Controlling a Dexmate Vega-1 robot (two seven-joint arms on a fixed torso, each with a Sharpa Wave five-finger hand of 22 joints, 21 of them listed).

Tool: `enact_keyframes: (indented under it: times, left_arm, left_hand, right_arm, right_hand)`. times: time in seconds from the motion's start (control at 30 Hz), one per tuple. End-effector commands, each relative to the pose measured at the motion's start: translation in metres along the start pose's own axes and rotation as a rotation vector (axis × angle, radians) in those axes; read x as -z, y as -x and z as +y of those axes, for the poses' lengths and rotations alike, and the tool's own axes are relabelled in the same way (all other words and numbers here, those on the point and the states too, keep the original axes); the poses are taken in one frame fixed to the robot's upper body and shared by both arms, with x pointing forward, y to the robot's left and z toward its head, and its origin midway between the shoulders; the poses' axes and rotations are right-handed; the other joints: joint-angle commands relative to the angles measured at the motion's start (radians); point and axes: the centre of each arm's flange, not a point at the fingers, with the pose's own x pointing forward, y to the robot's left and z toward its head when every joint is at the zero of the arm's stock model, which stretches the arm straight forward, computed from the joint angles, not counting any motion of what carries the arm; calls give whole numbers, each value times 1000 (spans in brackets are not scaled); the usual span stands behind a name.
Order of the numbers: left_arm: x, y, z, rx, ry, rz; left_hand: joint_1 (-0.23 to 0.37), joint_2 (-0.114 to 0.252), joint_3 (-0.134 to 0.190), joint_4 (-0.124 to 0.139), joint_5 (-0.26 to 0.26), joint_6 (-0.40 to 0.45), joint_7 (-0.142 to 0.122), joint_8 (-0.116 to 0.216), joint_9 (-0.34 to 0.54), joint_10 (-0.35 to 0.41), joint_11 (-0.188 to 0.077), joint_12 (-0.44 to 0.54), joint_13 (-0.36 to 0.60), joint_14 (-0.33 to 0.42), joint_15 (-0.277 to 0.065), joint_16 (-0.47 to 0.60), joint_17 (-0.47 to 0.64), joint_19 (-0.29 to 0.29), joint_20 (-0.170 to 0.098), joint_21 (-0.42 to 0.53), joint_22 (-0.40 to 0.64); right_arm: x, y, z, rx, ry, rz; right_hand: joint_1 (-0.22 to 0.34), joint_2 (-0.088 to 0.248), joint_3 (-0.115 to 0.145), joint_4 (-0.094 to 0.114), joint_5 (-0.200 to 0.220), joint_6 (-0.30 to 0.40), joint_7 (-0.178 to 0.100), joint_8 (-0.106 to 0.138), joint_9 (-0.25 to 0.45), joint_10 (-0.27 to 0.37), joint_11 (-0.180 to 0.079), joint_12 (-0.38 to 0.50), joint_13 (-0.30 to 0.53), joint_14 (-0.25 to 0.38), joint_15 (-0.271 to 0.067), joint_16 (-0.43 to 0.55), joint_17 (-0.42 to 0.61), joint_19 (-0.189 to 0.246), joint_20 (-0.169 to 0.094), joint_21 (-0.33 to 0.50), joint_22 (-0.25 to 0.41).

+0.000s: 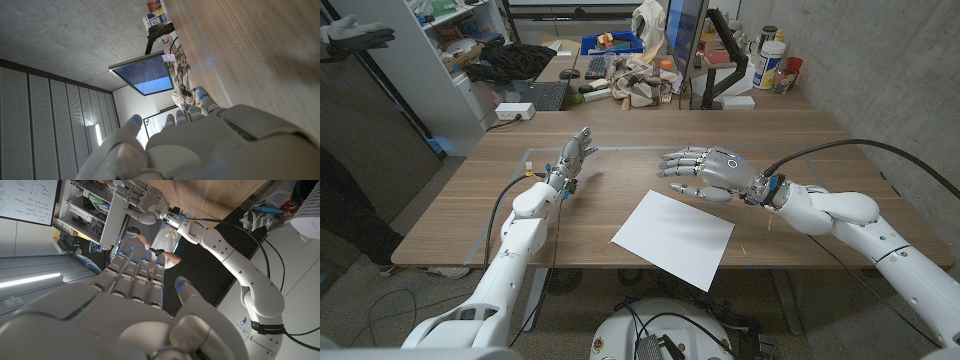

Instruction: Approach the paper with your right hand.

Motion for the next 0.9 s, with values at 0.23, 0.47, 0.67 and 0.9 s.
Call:
enact_keyframes:
  times: [0.23, 0.47, 0.67, 0.9]
  left_arm:
    - [3, 1, -3, -1, -1, 11]
    - [5, 1, -2, -1, 0, 21]
    - [6, 1, 0, -2, 0, 24]
    - [7, 1, 2, -3, 1, 25]
  left_hand:
    - [-6, 77, 10, -1, 4, -47, -3, 5, 6, -20, -5, 2, 2, -82, -54, 3, 2, -118, -64, -8, 6]
    - [-6, 78, 11, -1, 4, -47, -3, 5, 6, -20, -4, 2, 2, -82, -56, 3, 2, -118, -64, -9, 6]
    - [-5, 78, 12, -1, 4, -47, -5, 5, 6, -19, -6, 3, 2, -82, -55, 3, 2, -117, -65, -10, 6]
    - [-3, 78, 15, -2, 4, -47, -5, 5, 6, -19, -6, 2, 2, -83, -56, 3, 1, -116, -64, -12, 6]
  right_arm:
    - [-2, 2, 7, -43, -4, 0]
    - [-2, 2, 11, -58, -13, 1]
    - [-4, 0, 17, -90, -13, -11]
    - [-5, -2, 22, -105, -24, -7]
  right_hand:
    - [17, -4, 10, -9, -3, 11, -3, -2, 4, 1, -3, -6, 1, 10, -52, -2, 0, -11, -43, -4, 1]
    - [20, -7, 14, -13, -6, 10, -2, -3, 4, -1, -4, -9, 1, 9, -52, -3, 0, -11, -43, -5, 2]
    - [21, -8, 16, -16, -7, 10, -1, -3, 5, 0, -4, -9, 1, 10, -52, -2, 0, -11, -42, -6, 2]
    - [22, -9, 18, -19, -8, 11, -1, -4, 5, 2, -4, -10, 1, 11, -52, -2, 0, -12, -41, -7, 2]
